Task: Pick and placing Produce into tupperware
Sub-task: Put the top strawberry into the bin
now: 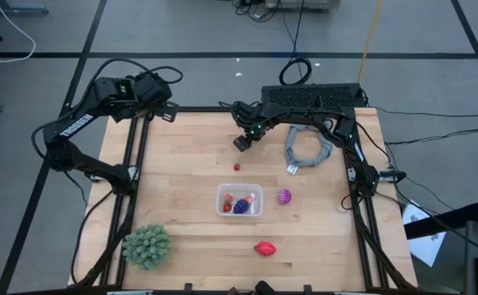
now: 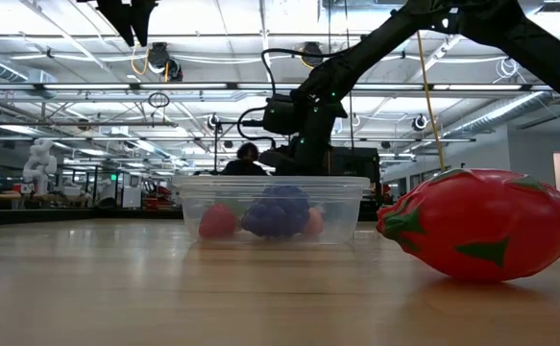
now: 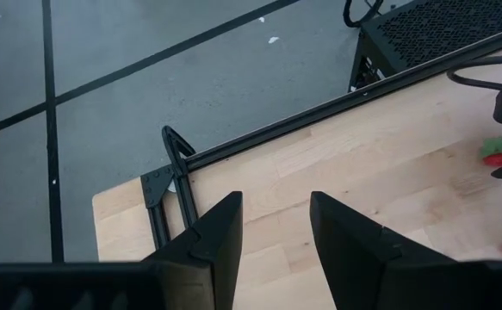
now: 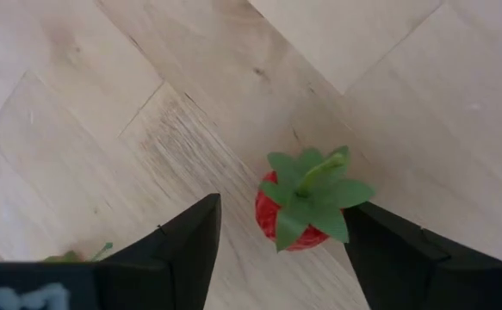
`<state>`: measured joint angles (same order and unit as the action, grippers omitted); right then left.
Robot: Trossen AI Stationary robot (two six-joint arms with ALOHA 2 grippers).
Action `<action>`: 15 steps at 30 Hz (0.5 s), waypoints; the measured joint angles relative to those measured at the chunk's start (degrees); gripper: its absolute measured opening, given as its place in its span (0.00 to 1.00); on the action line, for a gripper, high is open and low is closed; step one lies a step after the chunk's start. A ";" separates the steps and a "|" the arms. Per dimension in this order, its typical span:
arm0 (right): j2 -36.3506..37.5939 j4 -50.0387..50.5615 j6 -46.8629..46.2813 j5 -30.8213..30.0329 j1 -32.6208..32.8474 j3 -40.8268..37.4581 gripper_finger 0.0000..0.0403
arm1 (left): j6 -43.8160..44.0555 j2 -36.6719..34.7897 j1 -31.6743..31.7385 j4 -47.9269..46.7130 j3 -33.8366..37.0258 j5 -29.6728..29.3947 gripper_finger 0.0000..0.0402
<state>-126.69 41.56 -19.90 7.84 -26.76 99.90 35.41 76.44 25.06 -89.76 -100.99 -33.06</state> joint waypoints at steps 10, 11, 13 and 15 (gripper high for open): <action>0.00 -0.22 1.31 0.02 0.22 0.00 0.45 | -0.01 0.01 0.00 0.00 0.00 0.00 0.36; 0.00 -0.22 1.51 0.02 0.22 0.00 0.43 | -0.01 0.00 0.00 0.00 0.00 0.00 0.36; 0.00 -0.22 1.53 0.02 0.22 0.00 0.41 | -0.01 0.01 0.00 0.00 0.00 0.00 0.36; 0.00 -0.22 1.55 0.02 0.22 0.00 0.39 | -0.04 0.01 0.00 0.00 0.00 0.00 0.36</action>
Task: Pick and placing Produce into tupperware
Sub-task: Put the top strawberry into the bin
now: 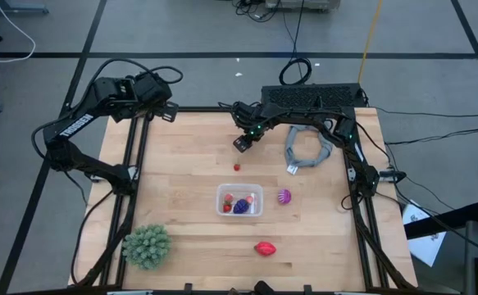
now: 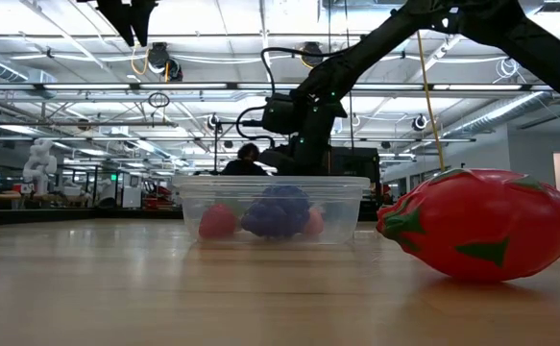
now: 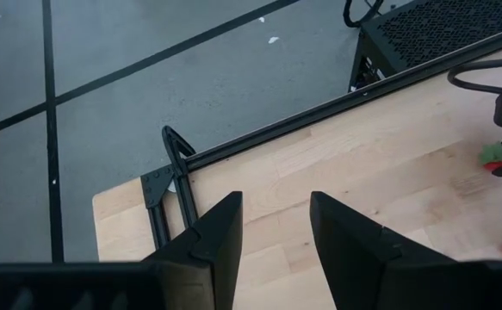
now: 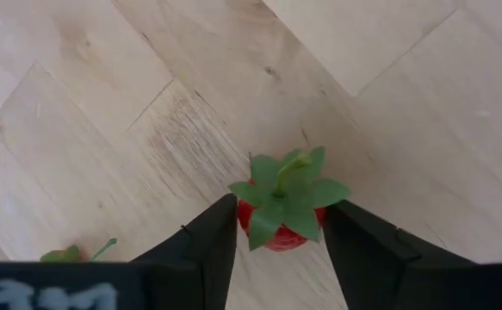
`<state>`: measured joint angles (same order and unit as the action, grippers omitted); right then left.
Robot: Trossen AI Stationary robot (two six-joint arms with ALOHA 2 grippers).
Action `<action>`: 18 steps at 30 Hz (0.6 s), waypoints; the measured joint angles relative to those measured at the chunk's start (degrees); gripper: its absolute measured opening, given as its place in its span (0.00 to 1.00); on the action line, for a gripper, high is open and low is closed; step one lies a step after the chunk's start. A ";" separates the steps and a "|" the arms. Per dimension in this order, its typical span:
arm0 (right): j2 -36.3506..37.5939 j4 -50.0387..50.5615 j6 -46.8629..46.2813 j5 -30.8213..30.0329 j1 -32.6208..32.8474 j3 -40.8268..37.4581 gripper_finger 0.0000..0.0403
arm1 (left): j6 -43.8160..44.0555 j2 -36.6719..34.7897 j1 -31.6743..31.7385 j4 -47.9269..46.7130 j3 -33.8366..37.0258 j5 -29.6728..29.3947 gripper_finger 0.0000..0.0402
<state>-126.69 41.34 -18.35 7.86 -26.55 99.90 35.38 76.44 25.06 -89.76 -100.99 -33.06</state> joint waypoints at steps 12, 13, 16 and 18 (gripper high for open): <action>0.00 0.00 1.07 0.00 0.00 0.00 0.34 | -0.02 0.00 0.00 0.00 0.00 0.00 0.36; 0.00 0.00 1.06 0.00 0.00 0.01 0.33 | -0.02 0.00 0.00 0.00 0.00 0.00 0.36; 0.00 0.00 1.84 0.00 0.00 0.01 0.33 | -0.02 0.00 0.00 0.00 0.00 0.00 0.36; 0.27 0.14 3.22 -0.04 0.00 0.00 0.33 | -0.02 0.00 0.01 0.00 0.00 0.00 0.36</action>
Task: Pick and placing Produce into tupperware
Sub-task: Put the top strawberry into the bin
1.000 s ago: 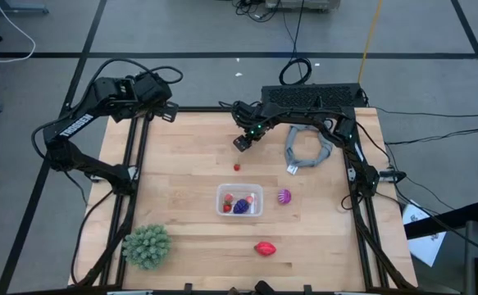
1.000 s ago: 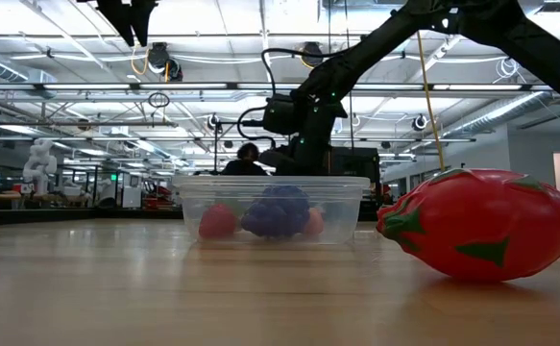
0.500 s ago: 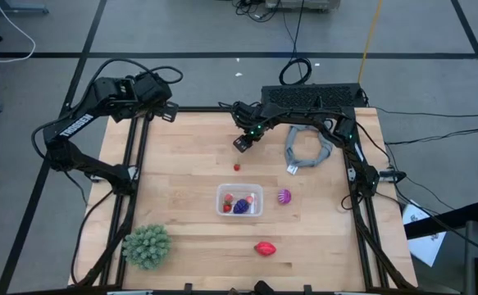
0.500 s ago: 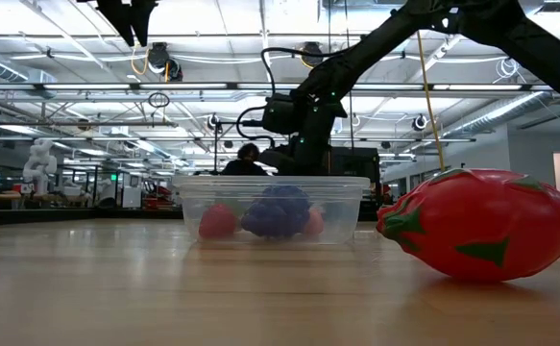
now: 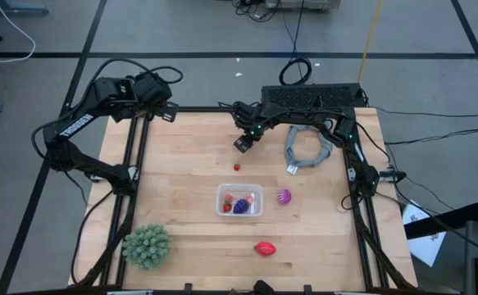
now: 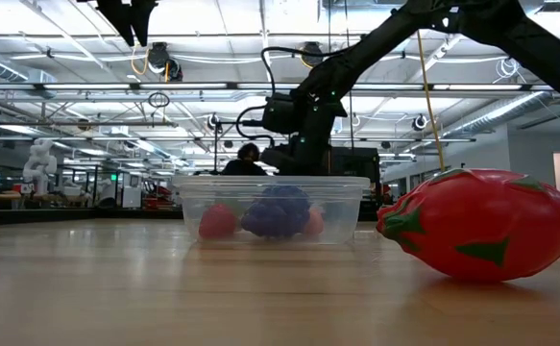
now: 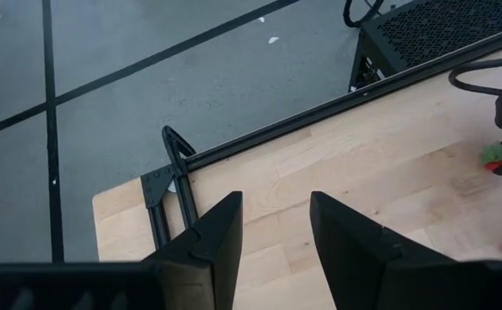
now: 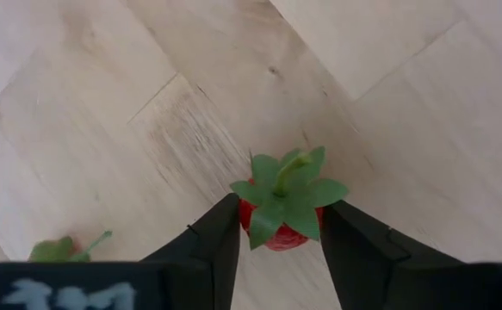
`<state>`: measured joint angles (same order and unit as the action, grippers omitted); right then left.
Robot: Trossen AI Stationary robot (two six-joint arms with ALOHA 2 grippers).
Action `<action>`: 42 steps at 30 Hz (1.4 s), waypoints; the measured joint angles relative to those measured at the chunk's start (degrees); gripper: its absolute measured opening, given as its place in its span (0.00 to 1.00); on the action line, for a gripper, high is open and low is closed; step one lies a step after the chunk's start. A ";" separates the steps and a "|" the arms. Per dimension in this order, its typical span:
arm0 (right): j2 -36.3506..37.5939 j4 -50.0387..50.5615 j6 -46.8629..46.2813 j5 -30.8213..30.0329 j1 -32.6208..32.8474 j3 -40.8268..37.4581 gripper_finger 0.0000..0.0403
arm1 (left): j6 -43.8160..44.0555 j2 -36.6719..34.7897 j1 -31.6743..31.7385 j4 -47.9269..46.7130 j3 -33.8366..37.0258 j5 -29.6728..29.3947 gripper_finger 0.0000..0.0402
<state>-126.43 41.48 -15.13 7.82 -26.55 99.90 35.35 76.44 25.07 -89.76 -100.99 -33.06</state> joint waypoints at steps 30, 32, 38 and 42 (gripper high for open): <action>15.78 23.95 4.53 -0.64 18.19 8.48 0.34 | 0.93 0.02 -0.07 -0.04 0.00 0.04 0.36; 15.78 24.14 3.93 -0.33 21.42 8.48 0.34 | 1.03 0.02 -0.08 -0.04 0.00 0.09 0.36; 14.55 25.39 0.03 -0.16 28.92 8.46 0.34 | 1.18 0.04 -0.05 -0.04 0.00 0.13 0.36; 13.82 23.58 -1.17 -0.20 31.60 8.53 0.34 | 1.44 0.04 -0.05 -0.04 0.00 0.14 0.36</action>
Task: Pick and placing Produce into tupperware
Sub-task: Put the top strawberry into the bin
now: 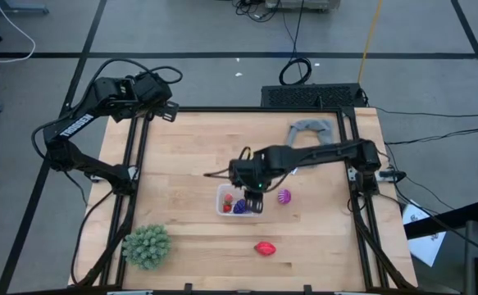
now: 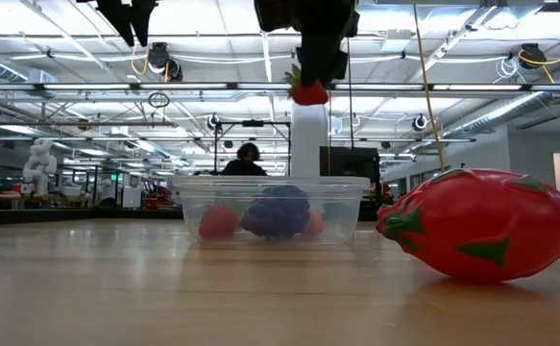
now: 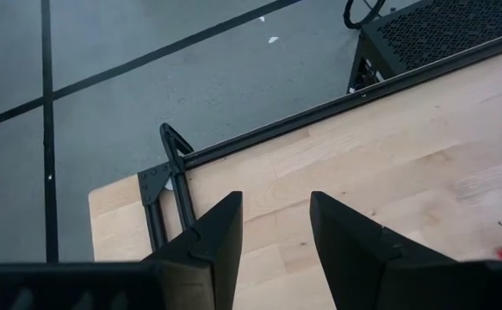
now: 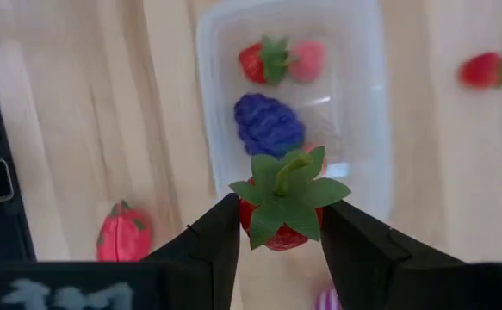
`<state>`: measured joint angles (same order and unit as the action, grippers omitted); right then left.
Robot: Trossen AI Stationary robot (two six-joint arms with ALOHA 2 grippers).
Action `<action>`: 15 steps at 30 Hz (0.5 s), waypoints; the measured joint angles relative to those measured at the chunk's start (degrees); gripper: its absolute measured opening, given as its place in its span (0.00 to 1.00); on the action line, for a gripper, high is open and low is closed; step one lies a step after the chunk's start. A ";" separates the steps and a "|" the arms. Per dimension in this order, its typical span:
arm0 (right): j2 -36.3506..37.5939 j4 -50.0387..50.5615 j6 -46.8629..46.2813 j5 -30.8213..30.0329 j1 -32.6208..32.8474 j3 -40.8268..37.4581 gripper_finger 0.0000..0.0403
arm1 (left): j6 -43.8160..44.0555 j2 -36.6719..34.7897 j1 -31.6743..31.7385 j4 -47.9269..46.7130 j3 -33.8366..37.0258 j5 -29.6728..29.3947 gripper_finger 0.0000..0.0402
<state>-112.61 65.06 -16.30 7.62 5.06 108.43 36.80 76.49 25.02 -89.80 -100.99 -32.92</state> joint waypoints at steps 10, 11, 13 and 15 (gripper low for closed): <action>-6.95 -1.78 5.07 -0.05 -0.36 -0.07 0.34 | -0.07 0.00 0.02 -0.11 0.00 0.16 0.36; -7.67 -1.73 5.80 -0.07 -0.60 -0.07 0.34 | -0.17 0.00 0.02 -0.13 0.00 0.29 0.36; -8.66 -1.25 6.54 -0.05 -1.13 -0.09 0.34 | -0.37 0.00 0.02 -0.13 0.00 0.29 0.36; -9.41 -1.11 6.68 -0.05 -1.62 -0.08 0.34 | -0.49 0.00 0.02 -0.13 0.00 0.30 0.36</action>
<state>-122.01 63.95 -9.62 7.57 3.44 108.35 36.30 76.49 25.04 -89.93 -100.99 -32.62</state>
